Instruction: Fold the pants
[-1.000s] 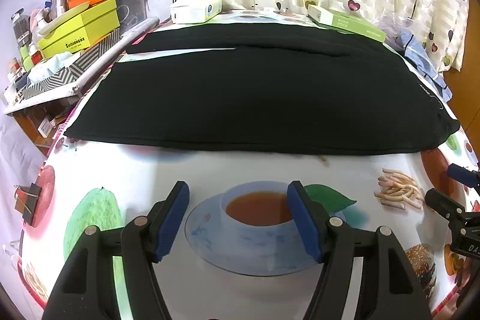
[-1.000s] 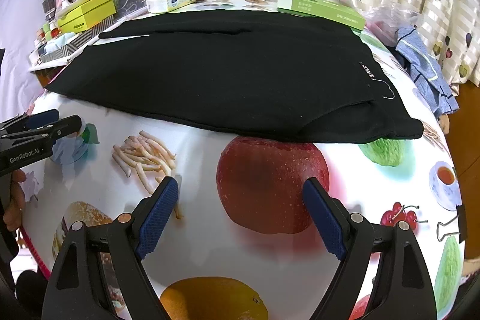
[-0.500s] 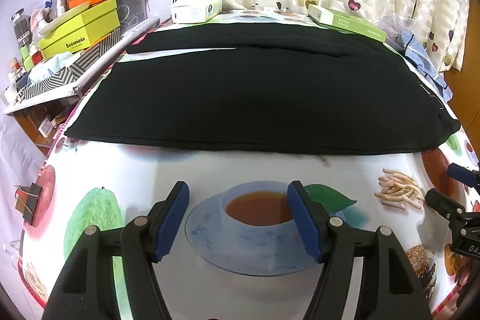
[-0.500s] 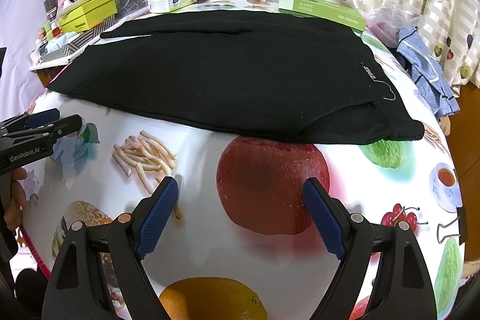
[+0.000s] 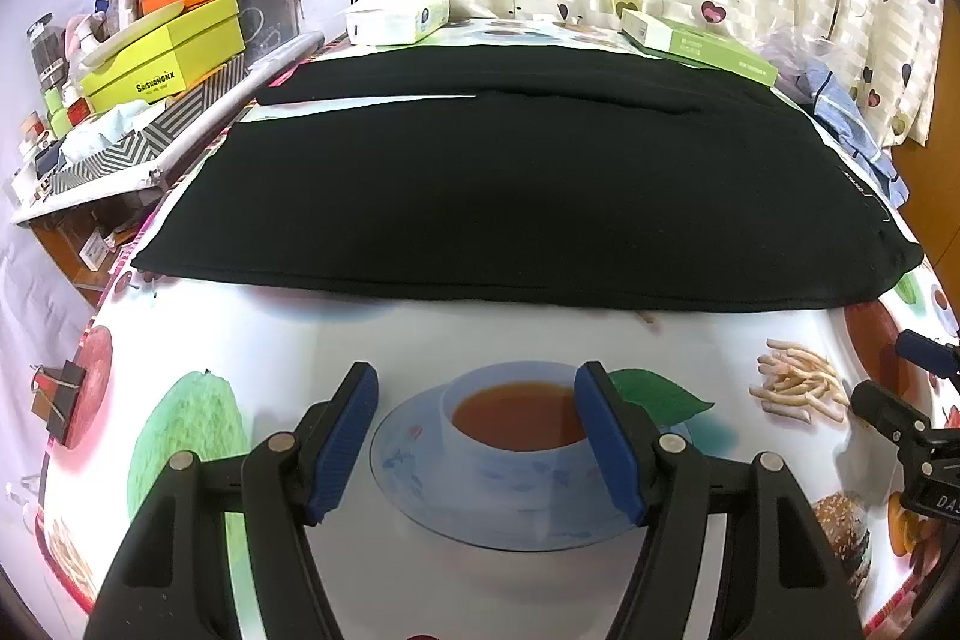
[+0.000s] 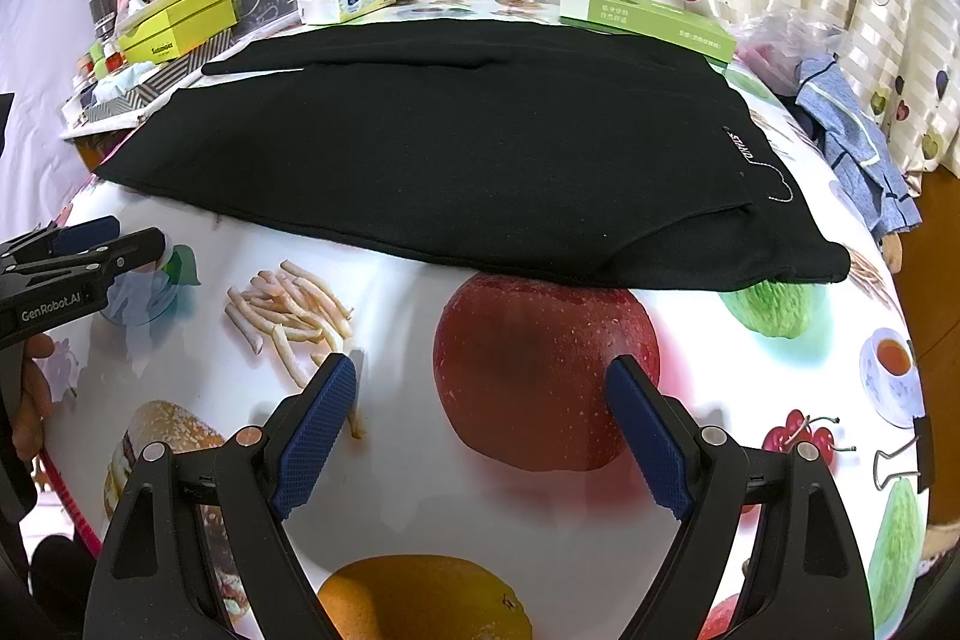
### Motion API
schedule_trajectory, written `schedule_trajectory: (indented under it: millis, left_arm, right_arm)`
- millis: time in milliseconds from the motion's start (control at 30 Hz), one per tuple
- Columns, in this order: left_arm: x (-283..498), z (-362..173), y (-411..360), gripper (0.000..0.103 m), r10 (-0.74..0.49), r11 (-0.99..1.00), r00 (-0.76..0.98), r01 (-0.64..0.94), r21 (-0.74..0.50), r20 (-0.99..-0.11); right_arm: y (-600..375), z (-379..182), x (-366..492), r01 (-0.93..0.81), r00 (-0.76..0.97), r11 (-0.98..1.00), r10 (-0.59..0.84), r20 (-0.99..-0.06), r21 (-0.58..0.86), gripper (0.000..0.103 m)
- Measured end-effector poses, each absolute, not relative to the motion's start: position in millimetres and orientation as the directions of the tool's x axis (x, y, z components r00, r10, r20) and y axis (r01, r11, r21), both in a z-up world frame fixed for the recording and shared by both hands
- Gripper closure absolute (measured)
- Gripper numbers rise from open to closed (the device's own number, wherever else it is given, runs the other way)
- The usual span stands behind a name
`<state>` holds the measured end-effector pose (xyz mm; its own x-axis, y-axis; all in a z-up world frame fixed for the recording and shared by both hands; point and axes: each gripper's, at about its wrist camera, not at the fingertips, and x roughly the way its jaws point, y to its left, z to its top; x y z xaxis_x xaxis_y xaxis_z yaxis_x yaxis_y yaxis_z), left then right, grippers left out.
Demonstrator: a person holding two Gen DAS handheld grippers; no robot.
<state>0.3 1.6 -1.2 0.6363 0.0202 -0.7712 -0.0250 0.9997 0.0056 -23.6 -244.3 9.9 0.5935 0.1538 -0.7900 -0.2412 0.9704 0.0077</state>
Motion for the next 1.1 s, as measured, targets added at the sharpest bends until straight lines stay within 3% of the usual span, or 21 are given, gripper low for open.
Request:
schedule_trajectory:
  millis: [1100]
  left_arm:
    - [0.2, -1.6, -1.1, 0.032, 0.026, 1.000, 0.639, -0.023, 0.015, -0.769]
  right_arm:
    - [-237.6, 8.2, -23.6, -0.243, 0.588, 0.970, 0.151, -0.794, 0.004, 0.017]
